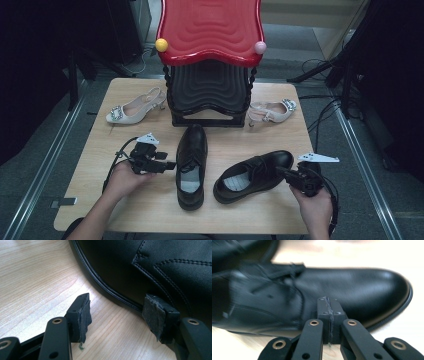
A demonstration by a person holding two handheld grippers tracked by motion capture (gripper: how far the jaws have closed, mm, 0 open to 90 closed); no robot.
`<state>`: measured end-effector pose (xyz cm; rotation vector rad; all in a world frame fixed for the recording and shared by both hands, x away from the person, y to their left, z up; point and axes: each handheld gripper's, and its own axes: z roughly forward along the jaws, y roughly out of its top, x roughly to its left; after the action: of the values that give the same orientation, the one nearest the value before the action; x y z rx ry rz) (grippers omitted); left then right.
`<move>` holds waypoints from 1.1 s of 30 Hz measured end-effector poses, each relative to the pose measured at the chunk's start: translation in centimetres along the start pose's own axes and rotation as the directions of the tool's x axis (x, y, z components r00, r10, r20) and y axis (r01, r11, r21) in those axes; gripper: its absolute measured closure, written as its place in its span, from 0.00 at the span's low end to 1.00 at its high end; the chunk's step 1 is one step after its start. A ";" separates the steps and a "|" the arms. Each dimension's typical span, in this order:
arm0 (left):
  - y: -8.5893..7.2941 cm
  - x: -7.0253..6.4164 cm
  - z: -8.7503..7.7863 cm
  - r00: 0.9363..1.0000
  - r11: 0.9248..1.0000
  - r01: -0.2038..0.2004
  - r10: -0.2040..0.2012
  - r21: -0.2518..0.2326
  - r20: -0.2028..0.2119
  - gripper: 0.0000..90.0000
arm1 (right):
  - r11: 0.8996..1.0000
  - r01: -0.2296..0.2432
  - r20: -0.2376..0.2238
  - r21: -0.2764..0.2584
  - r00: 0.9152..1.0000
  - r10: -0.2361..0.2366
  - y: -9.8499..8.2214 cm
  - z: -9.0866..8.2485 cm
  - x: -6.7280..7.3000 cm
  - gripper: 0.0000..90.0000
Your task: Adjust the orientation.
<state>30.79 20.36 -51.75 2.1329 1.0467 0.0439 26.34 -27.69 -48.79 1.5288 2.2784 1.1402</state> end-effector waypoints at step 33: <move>-2.0 -0.5 -1.6 0.998 1.000 0.005 -0.006 -0.027 -0.056 0.44 | 0.999 -0.006 -0.051 0.044 0.999 0.009 2.2 3.5 -0.7 1.00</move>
<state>28.61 21.69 -51.72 2.1151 1.0781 0.1151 30.08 -26.18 -49.90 1.5423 2.3475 1.1522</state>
